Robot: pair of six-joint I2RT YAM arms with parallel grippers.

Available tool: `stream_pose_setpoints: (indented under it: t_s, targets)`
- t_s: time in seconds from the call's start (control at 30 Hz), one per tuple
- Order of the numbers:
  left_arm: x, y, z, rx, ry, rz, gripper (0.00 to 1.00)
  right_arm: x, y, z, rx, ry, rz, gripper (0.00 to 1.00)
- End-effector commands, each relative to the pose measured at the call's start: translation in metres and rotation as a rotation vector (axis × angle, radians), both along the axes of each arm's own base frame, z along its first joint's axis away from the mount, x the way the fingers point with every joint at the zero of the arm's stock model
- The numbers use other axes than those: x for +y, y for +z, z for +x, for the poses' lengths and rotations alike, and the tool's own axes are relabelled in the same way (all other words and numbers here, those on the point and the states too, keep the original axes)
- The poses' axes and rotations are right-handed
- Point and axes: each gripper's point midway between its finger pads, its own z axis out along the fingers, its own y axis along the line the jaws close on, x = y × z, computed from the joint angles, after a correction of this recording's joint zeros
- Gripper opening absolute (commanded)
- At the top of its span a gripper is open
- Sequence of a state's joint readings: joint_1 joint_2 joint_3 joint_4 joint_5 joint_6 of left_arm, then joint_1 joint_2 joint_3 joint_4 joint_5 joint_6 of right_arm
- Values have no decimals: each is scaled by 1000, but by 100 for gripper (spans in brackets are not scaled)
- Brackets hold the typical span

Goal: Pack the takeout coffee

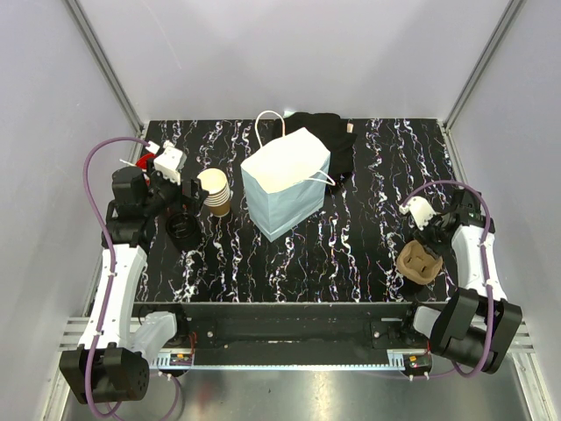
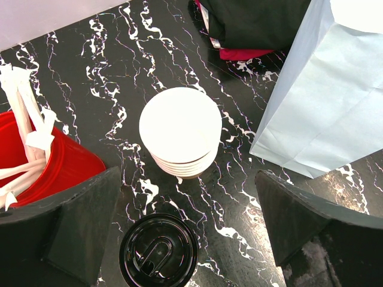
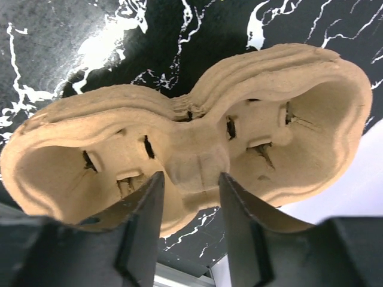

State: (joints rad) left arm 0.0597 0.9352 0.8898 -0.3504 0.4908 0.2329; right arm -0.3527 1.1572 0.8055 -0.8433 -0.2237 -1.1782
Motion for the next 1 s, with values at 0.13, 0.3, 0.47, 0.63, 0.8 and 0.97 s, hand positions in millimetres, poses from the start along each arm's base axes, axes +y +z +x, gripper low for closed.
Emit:
stream_pose_setpoints:
  t_s: [0.13, 0.3, 0.47, 0.63, 0.8, 0.97]
  targets:
    - [-4, 17, 1, -59, -31, 2, 99, -1, 12, 2, -50, 6, -12, 29]
    - [-5, 17, 0, -58, -35, 0, 99, 2, 29, 4, -88, 6, -5, 23]
    - [-5, 18, 0, -63, -35, 0, 99, 4, 38, 2, -102, 4, -2, 25]
    - [-5, 19, 0, -64, -35, 0, 99, 2, 24, -3, -50, 2, -3, 50]
    - [-5, 18, 0, -63, -36, -1, 99, 2, 10, -2, -29, -11, 27, 56]
    - [-6, 18, 0, -62, -38, 0, 99, 3, 2, 4, -18, -21, 55, 58]
